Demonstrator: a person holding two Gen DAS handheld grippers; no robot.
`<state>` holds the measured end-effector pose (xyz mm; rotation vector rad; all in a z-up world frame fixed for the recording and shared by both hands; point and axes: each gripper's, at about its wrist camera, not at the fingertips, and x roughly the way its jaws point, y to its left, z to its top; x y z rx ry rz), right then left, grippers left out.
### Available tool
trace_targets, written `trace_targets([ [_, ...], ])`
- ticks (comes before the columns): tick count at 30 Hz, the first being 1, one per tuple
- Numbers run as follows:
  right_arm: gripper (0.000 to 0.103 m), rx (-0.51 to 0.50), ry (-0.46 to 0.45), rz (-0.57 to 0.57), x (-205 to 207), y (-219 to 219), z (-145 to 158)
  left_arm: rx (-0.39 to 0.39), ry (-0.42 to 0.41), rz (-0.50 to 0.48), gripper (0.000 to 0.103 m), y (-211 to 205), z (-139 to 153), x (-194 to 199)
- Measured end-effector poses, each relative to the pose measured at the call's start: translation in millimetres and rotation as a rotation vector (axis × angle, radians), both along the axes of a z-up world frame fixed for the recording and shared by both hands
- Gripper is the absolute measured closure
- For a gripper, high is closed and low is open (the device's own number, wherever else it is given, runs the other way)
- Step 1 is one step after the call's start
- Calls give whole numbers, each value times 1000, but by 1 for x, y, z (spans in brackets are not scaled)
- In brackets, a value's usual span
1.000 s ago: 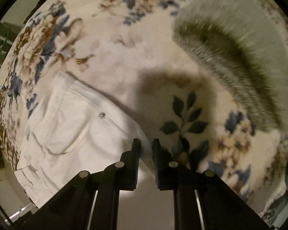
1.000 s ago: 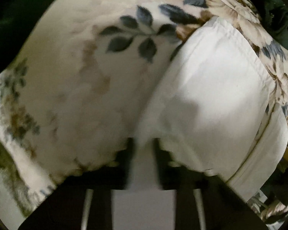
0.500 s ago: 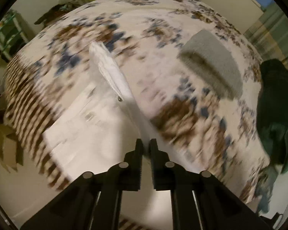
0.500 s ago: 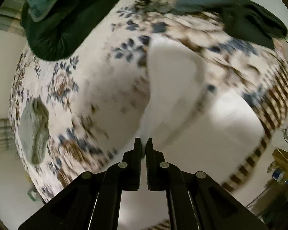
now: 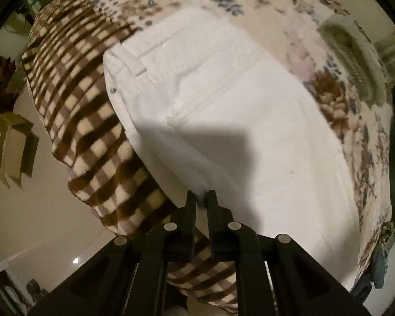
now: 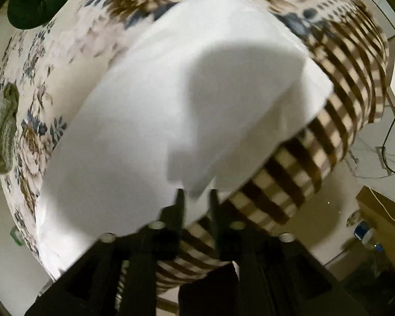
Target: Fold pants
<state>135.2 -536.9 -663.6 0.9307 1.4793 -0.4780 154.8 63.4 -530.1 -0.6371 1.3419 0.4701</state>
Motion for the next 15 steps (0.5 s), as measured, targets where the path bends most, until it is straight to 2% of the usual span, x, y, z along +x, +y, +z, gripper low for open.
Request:
trace_targets([
  [1,63,-1,-18,-24,-5,-4,5,18,2,-4,92,-2,7,1],
  [2,60,-6,-46,-63,-12,-13,11,30,-3,-9,82,-5,13,3],
  [3,56,-15,-73,-105,-19,-23,17,35,-15,-15,65,-6,18,3],
  [4,53,-23,-97,-141,-22,-32,23,46,-32,-25,52,-8,23,5],
  [5,52,-33,-127,-181,-26,-43,26,61,-40,-37,24,-11,26,6],
  [6,50,-44,-132,-209,-29,-53,27,79,-46,-50,16,-17,30,12],
  [9,50,-46,-155,-296,-29,-78,22,95,-43,-96,16,-31,28,24],
  [11,50,-36,-168,-349,-28,-92,10,87,-38,-120,16,-27,21,25],
  [13,50,-26,-129,-374,-24,-101,-8,88,-14,-148,16,-36,12,34],
  [15,50,-27,-41,-401,-16,-107,-25,94,12,-171,16,-42,3,36],
])
